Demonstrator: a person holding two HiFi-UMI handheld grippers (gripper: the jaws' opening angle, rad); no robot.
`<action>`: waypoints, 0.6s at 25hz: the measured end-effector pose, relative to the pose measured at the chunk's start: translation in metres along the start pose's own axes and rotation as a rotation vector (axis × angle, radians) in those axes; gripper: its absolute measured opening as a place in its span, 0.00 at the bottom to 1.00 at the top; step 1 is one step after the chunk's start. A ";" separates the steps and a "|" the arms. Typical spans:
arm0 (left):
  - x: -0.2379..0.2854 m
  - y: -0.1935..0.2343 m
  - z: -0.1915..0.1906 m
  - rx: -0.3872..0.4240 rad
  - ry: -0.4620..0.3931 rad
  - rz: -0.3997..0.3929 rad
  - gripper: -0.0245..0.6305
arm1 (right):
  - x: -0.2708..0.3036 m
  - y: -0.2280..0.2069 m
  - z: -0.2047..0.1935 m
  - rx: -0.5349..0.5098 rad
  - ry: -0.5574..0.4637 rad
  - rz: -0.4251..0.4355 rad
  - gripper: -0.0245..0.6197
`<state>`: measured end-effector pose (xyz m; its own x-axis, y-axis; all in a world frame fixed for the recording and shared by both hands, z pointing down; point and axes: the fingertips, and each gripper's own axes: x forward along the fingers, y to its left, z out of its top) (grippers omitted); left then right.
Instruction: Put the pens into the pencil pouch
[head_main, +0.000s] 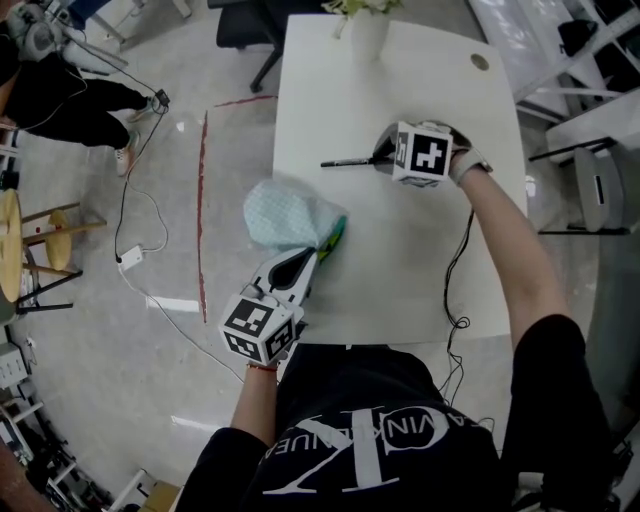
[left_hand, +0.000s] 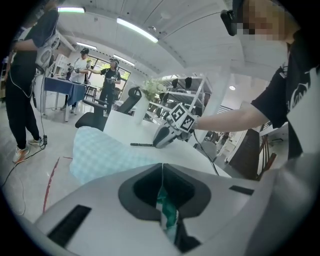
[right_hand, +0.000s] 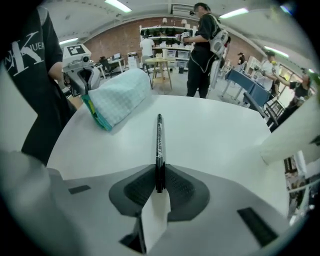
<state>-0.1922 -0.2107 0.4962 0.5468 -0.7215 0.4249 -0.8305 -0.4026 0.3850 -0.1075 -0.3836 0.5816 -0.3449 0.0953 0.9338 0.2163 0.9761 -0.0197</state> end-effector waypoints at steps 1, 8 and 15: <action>0.001 0.000 0.001 0.000 -0.002 0.001 0.05 | -0.001 0.001 -0.001 0.040 -0.019 -0.014 0.15; 0.010 -0.002 0.005 -0.014 -0.028 0.010 0.05 | -0.023 0.039 -0.023 0.311 -0.154 -0.090 0.15; 0.027 -0.016 0.009 -0.044 -0.050 0.011 0.05 | -0.047 0.123 -0.040 0.361 -0.218 -0.043 0.15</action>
<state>-0.1648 -0.2284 0.4939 0.5304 -0.7537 0.3880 -0.8304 -0.3699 0.4165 -0.0277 -0.2764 0.5494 -0.5403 0.0538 0.8397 -0.1234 0.9821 -0.1423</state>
